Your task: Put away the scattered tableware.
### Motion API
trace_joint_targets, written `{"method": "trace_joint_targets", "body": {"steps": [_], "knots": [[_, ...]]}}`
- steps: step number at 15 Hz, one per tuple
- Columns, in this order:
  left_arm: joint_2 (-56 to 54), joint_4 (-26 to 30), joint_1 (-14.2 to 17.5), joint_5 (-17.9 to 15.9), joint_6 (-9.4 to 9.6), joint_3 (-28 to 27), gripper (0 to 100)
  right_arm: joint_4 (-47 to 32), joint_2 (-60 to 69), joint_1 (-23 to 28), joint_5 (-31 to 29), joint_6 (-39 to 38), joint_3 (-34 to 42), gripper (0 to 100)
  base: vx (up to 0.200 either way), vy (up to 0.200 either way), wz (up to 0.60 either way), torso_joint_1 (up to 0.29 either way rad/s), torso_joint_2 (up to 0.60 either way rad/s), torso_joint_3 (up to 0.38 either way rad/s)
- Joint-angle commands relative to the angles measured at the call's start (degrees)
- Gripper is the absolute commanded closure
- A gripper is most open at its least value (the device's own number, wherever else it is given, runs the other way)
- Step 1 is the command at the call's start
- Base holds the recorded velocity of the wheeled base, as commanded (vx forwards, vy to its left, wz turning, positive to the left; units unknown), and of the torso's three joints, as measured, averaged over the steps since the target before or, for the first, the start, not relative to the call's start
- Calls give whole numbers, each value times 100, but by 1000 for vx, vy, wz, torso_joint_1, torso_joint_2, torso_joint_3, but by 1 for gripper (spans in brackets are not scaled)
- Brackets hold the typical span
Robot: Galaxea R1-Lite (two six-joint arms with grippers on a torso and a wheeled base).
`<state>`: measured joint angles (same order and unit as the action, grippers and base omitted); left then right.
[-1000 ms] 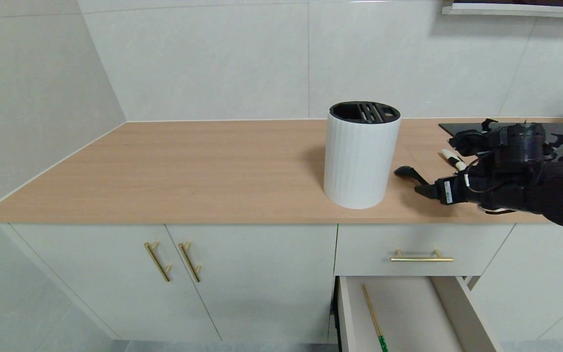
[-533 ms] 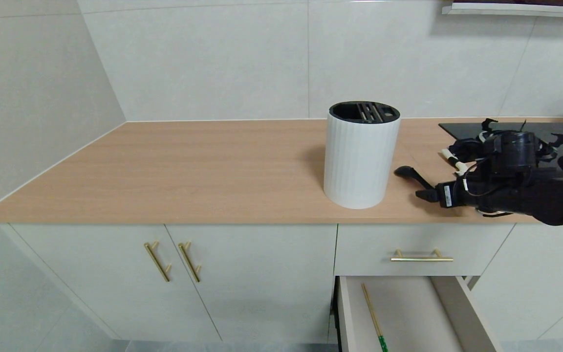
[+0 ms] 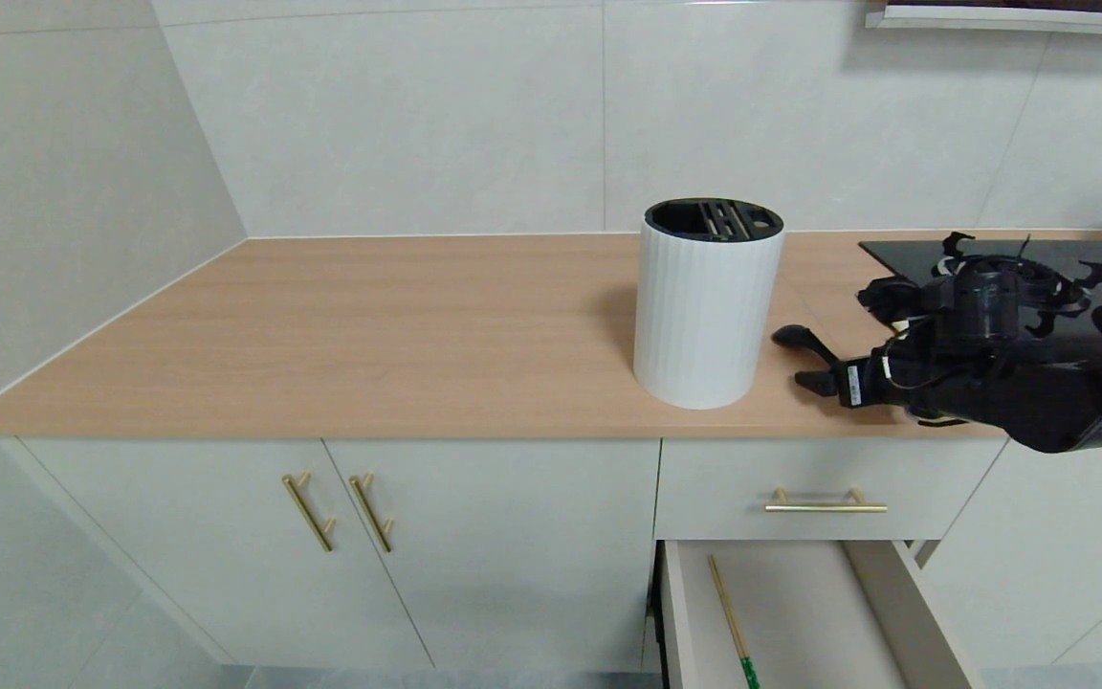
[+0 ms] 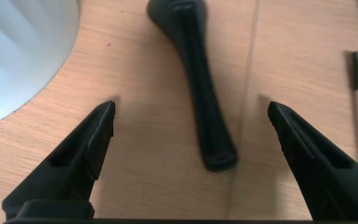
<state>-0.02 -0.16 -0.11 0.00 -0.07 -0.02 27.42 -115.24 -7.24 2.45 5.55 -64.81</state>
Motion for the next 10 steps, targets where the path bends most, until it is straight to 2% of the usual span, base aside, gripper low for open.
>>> {"method": "trace_joint_targets", "body": {"steps": [1,6,7,10], "knots": [[2,-2,2,0,-1,2,0,1,-69,-14,1,-27,-23,0,0,0,0,0,0,0],[2,-2,2,0,-1,2,0,1,-131,3,-8,-71,-94,0,0,0,0,0,0,0],[2,-2,2,0,-1,2,0,1,-148,-5,-17,-71,-111,100,0,0,0,0,0,0],[2,-2,2,0,-1,2,0,1,-157,-5,-17,-71,-120,100,0,0,0,0,0,0]]}}
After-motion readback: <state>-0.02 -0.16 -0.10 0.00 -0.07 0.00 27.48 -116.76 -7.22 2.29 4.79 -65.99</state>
